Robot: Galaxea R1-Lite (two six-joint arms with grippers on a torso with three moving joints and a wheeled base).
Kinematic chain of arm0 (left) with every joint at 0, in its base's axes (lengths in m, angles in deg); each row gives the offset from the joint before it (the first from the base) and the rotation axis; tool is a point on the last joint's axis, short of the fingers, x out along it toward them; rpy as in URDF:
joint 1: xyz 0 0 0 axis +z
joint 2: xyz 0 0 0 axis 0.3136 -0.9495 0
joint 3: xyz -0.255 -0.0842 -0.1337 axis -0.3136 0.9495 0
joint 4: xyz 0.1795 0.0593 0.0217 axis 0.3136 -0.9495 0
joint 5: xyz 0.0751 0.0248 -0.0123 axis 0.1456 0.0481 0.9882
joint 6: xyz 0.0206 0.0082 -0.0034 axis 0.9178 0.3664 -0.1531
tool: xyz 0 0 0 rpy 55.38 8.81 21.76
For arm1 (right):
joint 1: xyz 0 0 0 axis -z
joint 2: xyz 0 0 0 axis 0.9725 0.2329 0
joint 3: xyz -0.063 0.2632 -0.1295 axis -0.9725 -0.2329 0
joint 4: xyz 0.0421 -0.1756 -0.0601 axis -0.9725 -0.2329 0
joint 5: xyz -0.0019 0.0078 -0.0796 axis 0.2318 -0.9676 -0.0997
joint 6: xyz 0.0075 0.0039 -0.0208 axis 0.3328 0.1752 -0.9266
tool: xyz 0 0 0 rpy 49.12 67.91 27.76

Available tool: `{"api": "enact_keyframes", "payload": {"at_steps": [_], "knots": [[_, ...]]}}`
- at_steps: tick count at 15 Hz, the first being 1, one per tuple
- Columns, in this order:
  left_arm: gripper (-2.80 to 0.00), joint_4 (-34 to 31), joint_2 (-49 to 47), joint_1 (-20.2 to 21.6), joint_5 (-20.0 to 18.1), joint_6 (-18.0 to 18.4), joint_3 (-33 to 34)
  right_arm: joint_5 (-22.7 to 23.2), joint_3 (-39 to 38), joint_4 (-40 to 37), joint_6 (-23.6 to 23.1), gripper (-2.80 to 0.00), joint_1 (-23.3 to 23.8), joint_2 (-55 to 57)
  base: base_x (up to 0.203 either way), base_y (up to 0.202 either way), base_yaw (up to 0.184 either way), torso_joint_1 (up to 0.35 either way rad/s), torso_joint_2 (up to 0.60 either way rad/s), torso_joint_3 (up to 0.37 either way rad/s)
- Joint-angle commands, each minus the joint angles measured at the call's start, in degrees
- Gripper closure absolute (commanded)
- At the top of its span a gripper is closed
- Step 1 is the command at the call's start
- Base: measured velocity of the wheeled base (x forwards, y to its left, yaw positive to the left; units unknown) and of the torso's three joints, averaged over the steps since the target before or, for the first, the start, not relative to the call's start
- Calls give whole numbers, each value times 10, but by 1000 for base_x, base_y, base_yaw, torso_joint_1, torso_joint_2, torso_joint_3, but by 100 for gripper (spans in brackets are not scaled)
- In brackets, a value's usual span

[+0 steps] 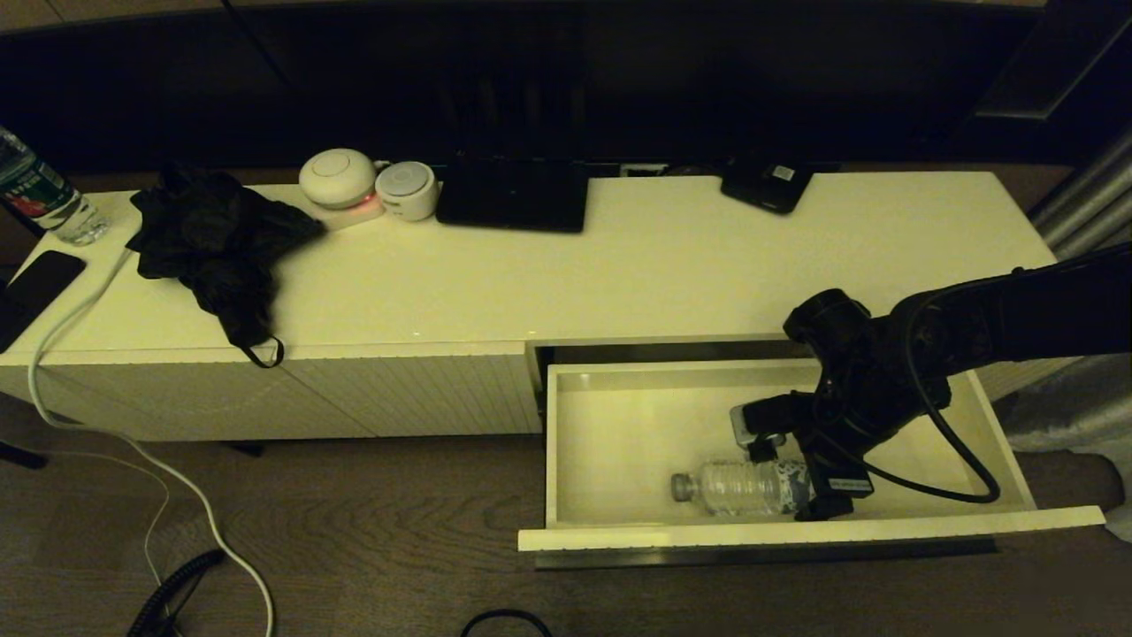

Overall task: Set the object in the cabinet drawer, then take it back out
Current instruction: Take the mineral water out of the drawer and put it on the table

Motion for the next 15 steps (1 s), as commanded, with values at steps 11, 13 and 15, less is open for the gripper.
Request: {"api": "enact_keyframes", "payload": {"at_steps": [11, 13, 15], "knots": [[0, 0, 1, 0, 0, -3, 0, 3, 62, -16, -4, -280, 8, 23, 0, 0, 0, 0, 0, 0], [0, 0, 1, 0, 0, -3, 0, 3, 66, -18, -5, -280, 9, 22, 0, 0, 0, 0, 0, 0], [0, 0, 1, 0, 0, -3, 0, 3, 64, -20, -5, -280, 9, 21, 0, 0, 0, 0, 0, 0]]}}
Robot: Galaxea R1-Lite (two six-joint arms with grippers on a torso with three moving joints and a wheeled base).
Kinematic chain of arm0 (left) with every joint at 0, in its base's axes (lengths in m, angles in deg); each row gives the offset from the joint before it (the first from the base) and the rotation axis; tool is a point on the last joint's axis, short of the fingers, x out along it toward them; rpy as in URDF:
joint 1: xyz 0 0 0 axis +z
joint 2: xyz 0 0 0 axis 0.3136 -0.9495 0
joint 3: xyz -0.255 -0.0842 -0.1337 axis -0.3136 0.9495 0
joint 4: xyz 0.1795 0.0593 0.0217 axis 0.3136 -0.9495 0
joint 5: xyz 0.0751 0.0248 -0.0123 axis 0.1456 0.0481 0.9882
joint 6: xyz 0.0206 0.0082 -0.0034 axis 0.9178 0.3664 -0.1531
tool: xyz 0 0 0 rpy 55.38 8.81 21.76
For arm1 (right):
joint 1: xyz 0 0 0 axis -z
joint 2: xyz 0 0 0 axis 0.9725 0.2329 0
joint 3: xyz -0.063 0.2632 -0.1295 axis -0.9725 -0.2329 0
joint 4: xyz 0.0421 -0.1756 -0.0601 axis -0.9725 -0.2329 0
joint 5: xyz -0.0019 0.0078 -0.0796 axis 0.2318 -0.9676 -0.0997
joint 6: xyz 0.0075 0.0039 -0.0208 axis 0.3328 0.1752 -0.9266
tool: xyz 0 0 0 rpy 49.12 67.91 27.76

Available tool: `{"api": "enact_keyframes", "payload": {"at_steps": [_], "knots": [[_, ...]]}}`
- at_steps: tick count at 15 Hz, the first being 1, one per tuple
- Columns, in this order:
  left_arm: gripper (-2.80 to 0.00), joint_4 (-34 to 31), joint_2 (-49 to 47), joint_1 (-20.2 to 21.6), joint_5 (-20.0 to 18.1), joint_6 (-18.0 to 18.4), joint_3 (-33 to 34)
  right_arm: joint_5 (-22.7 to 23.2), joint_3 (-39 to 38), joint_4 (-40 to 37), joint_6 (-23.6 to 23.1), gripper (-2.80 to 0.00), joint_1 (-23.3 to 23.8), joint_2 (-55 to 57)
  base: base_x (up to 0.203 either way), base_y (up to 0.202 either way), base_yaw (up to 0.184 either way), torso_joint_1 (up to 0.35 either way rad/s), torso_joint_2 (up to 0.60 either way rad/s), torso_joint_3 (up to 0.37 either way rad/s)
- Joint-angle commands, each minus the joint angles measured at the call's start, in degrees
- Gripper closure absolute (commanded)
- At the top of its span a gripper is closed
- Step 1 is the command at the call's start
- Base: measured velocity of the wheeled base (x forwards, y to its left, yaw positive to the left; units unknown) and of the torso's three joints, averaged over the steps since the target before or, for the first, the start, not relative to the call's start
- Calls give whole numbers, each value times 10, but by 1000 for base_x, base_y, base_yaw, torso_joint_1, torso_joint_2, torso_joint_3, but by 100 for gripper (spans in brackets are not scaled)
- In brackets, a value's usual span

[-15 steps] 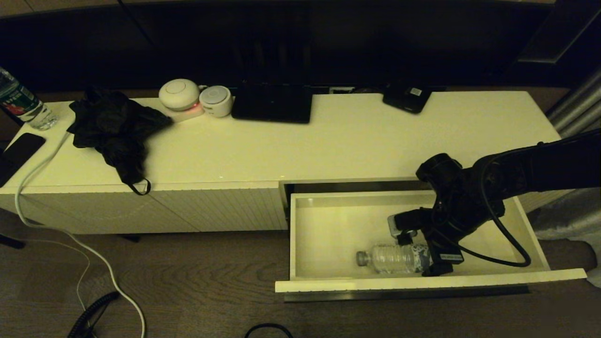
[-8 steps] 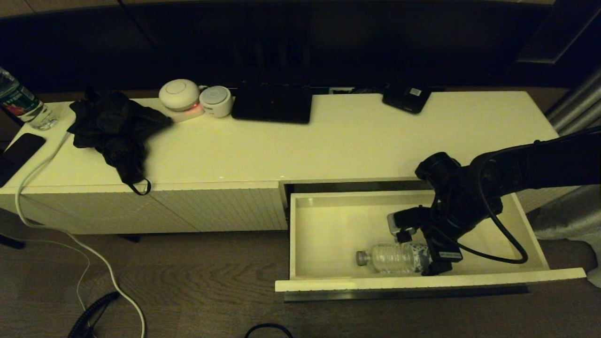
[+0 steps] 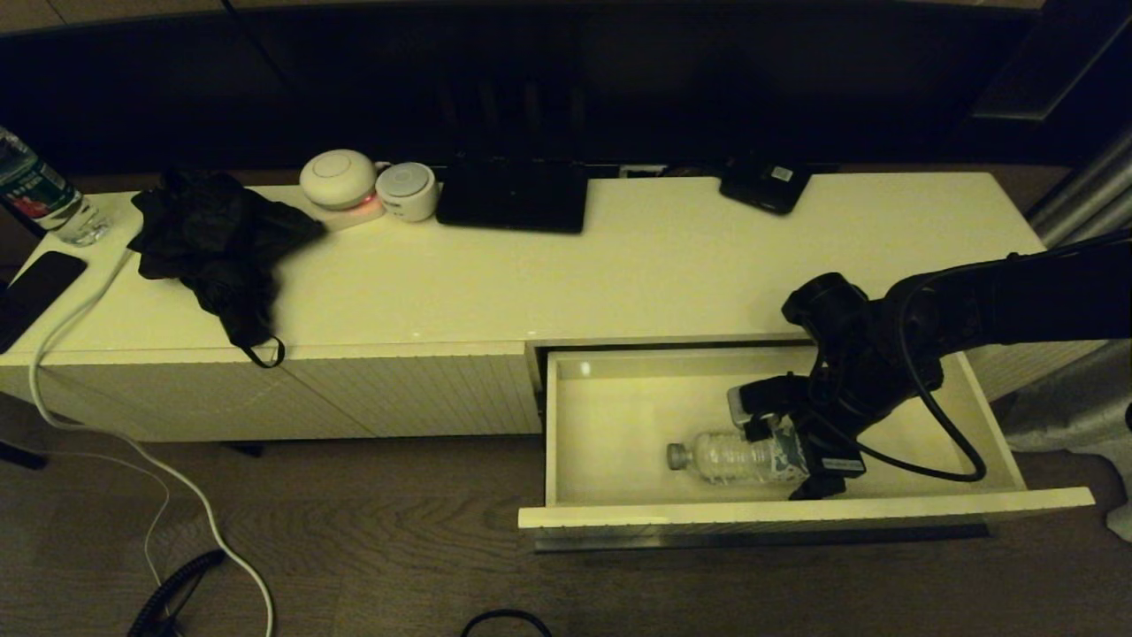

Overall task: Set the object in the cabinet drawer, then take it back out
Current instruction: Take the mineral water out of the drawer and put it on the table

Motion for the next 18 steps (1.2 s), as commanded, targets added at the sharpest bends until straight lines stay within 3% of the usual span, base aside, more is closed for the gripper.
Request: {"api": "enact_keyframes", "payload": {"at_steps": [1, 18], "knots": [[0, 0, 1, 0, 0, -3, 0, 0, -2, -3, -4, -280, 0, -2, 0, 0, 0, 0, 0, 0], [0, 0, 1, 0, 0, -3, 1, -1, -47, -33, -5, -280, 3, -58, 0, 0, 0, 0, 0, 0]]}}
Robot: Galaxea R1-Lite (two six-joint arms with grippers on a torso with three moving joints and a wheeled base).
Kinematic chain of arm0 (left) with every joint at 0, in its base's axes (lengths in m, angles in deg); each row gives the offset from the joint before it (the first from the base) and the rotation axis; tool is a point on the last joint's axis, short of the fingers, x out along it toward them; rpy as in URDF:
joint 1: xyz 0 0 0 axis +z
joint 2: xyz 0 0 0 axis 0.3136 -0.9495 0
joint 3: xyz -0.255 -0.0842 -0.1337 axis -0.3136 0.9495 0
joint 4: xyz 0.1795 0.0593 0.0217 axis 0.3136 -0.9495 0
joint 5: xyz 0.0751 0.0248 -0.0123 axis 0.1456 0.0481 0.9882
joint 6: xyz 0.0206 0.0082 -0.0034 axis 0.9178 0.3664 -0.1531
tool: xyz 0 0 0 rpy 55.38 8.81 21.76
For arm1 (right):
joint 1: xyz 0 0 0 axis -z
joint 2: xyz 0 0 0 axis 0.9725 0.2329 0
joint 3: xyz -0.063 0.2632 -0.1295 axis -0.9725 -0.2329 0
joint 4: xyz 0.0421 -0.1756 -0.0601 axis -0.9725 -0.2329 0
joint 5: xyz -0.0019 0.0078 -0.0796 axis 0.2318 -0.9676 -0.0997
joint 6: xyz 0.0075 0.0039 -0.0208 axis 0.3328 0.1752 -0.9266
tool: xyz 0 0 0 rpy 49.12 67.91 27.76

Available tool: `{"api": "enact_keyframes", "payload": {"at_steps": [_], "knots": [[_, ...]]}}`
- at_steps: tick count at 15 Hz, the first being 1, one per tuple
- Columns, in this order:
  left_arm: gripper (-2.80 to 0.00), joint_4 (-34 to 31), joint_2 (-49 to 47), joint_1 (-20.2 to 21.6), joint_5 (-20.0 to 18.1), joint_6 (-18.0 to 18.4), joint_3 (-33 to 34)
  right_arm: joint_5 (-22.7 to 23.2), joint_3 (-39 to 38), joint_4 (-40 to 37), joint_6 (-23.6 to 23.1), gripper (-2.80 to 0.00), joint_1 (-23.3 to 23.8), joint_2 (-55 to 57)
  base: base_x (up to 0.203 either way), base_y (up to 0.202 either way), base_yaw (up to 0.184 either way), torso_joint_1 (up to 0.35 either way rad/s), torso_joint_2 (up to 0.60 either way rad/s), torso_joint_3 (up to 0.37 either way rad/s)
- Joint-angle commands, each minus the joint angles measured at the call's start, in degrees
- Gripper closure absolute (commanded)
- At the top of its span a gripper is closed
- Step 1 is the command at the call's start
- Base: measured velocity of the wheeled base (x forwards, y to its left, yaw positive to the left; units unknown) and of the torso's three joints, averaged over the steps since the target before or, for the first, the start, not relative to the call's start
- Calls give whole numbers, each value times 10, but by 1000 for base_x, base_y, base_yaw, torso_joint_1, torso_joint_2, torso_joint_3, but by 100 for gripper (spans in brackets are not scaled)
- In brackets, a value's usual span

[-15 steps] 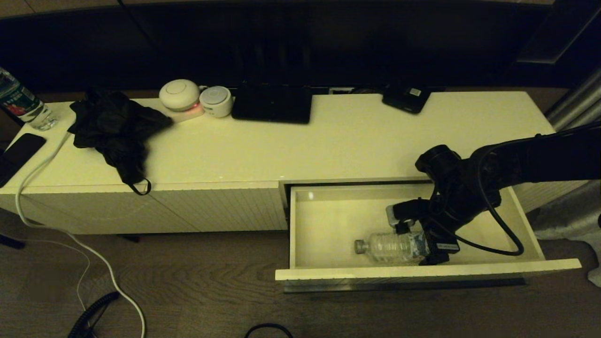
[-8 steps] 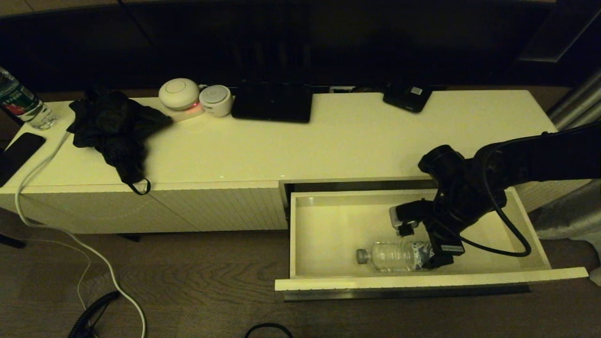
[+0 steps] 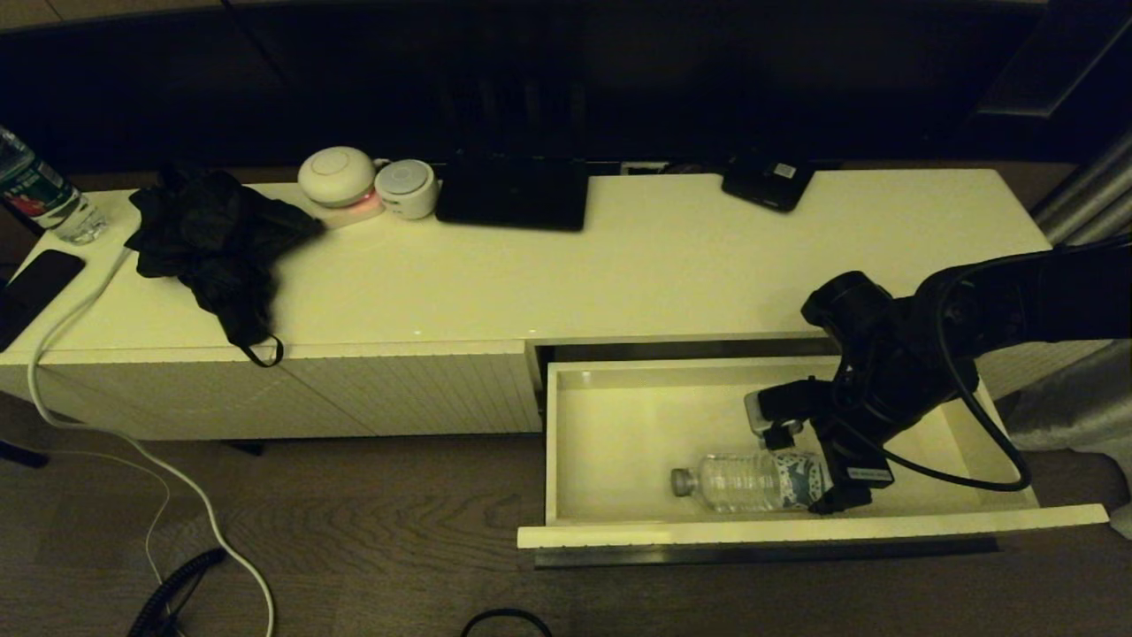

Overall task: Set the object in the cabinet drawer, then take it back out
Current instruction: Take the mineral water out of the drawer and put it on the table

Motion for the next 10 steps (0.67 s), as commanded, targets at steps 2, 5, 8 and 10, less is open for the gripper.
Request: {"api": "enact_keyframes", "payload": {"at_steps": [2, 5, 8, 10], "knots": [[0, 0, 1, 0, 0, -3, 0, -1, -12, -4, -5, -280, 1, -6, 0, 0, 0, 0, 0, 0], [0, 0, 1, 0, 0, -3, 0, -1, -15, -5, -5, -280, 1, -1, 0, 0, 0, 0, 0, 0], [0, 0, 1, 0, 0, -3, 0, -1, -18, -5, -7, -280, 1, 0, 0, 0, 0, 0, 0, 0], [0, 0, 1, 0, 0, -3, 0, -1, -18, -11, -6, -280, 2, 4, 0, 0, 0, 0, 0, 0]]}}
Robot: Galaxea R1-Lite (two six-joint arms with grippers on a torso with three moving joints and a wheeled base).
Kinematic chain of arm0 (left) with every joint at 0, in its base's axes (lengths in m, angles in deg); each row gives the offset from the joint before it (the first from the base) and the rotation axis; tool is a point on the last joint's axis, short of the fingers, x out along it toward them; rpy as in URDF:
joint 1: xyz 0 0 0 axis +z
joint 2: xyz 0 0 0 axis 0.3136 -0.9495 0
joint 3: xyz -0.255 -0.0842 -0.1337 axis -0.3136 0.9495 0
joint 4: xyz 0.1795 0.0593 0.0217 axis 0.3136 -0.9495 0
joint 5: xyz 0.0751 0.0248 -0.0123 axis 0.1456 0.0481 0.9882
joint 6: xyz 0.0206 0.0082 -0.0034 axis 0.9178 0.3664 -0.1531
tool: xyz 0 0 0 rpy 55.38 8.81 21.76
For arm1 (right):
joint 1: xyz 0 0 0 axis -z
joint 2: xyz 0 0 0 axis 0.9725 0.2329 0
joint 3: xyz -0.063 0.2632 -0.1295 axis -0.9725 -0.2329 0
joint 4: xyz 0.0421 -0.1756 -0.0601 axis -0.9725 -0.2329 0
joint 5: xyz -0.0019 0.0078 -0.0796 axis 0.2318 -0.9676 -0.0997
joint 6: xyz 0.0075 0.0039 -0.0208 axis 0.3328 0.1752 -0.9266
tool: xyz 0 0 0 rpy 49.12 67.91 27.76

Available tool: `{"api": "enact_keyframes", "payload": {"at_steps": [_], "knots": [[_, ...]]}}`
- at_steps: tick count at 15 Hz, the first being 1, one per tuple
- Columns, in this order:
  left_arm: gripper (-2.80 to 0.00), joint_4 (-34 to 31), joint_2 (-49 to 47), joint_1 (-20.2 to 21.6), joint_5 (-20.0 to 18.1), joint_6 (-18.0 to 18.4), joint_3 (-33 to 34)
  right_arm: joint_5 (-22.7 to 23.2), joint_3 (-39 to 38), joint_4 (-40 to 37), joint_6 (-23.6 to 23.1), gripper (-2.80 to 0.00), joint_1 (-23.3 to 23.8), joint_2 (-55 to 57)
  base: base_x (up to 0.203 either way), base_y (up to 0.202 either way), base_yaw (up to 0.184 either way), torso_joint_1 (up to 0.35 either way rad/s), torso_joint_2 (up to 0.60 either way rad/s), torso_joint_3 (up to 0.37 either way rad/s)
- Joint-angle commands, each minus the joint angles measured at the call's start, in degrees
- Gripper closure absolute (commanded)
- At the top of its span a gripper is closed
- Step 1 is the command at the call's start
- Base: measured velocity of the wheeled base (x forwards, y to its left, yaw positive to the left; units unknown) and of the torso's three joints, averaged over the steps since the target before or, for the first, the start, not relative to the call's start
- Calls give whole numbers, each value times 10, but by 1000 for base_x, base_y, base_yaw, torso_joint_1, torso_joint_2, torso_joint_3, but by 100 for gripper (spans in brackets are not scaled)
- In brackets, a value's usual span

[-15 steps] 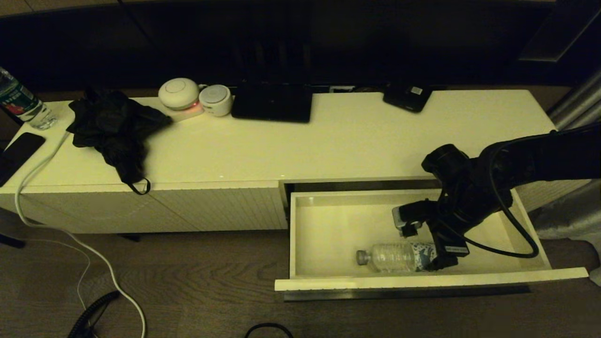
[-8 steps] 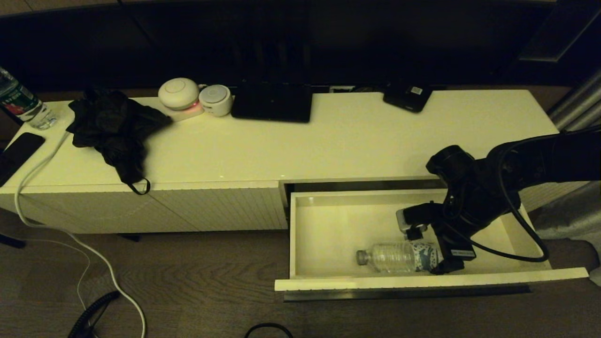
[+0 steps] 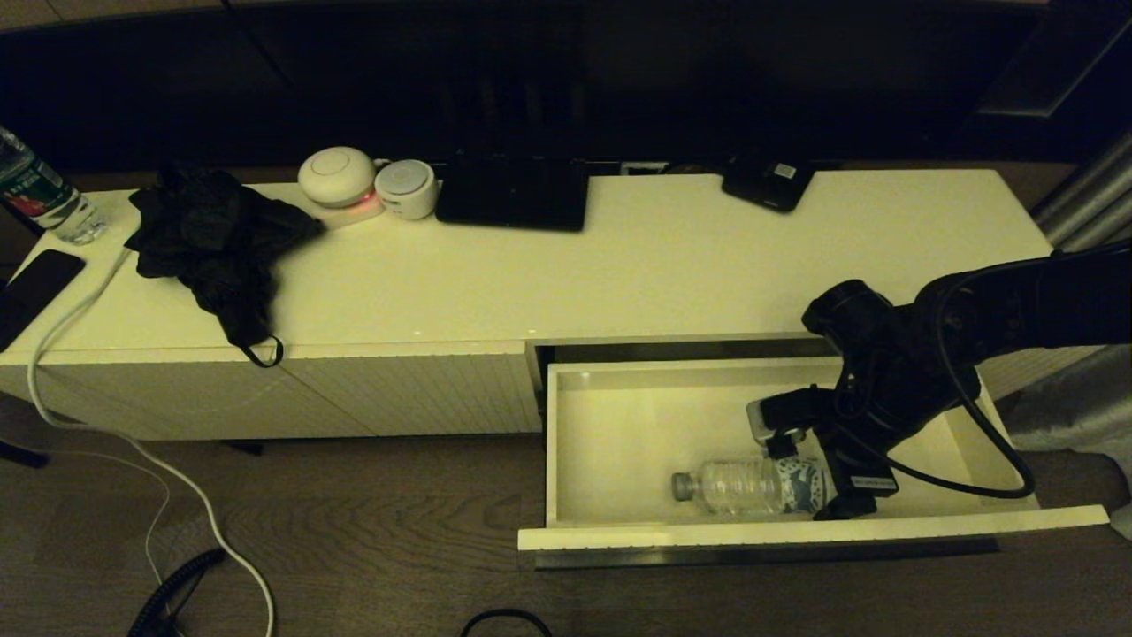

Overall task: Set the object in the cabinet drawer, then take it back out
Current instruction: Take the mineral water out of the drawer and put it on the table

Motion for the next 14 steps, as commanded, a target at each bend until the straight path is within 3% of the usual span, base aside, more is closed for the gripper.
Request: {"api": "enact_keyframes", "payload": {"at_steps": [1, 14], "knots": [[0, 0, 1, 0, 0, -3, 0, 0, -1, -6, -4, -280, 0, 5, 0, 0, 0, 0, 0, 0], [0, 0, 1, 0, 0, -3, 0, 0, -10, -3, -5, -280, -1, 14, 0, 0, 0, 0, 0, 0]]}}
